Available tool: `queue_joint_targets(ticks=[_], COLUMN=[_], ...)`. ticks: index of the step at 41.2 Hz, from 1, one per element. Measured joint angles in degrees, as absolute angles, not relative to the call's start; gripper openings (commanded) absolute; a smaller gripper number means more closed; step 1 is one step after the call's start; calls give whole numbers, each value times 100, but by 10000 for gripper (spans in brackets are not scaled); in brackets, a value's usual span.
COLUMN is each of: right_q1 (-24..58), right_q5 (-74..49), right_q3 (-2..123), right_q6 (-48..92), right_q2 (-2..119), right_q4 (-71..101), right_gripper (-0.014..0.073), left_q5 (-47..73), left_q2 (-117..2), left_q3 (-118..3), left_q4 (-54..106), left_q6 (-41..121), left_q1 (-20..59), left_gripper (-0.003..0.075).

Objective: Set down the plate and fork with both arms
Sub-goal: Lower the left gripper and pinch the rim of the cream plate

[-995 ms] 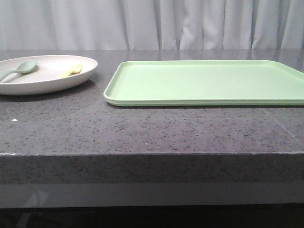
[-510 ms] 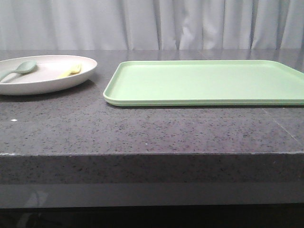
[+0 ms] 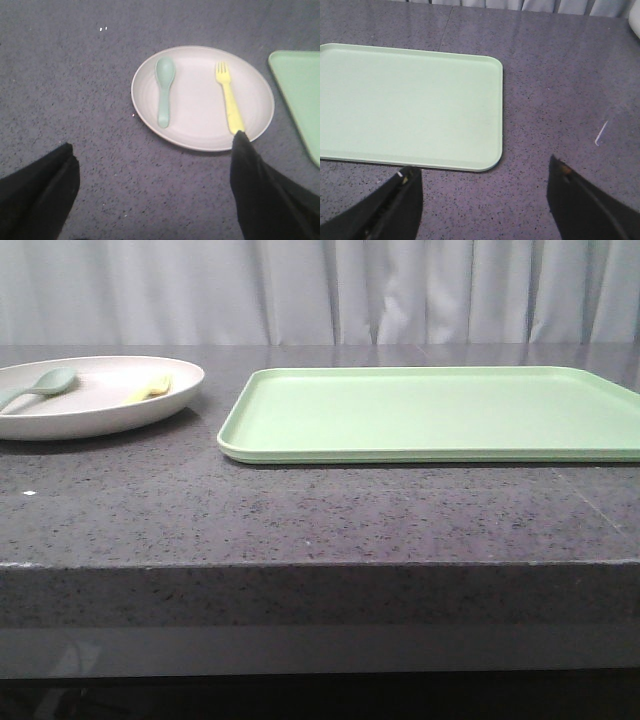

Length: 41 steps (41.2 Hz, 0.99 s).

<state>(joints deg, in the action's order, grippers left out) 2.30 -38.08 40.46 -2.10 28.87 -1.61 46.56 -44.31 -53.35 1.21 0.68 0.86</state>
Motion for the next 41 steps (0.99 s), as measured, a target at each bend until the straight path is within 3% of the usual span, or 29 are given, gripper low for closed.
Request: queue_joint_targets(ticks=[8, 14, 26, 41], right_q1=[230, 230, 230, 230], right_q5=[-3808, -3808, -3808, -3808], right_q3=[4046, 4046, 4046, 4046], right_q6=[-210, -210, -210, -210], right_q2=[2887, 2887, 2887, 2887], right_q4=[-161, -161, -161, -161], right_gripper=[542, 542, 542, 542], left_q5=[4931, 4957, 5123, 5054], left_q2=[-5546, -6401, -7949, -9527], left_q3=[-5674, -6029, -6709, -7183], left_q4=[-194, 92, 3046, 4863], left_q6=[68, 316, 2258, 3135], left_q1=[30, -481, -1810, -2009], left_gripper=[596, 596, 596, 581])
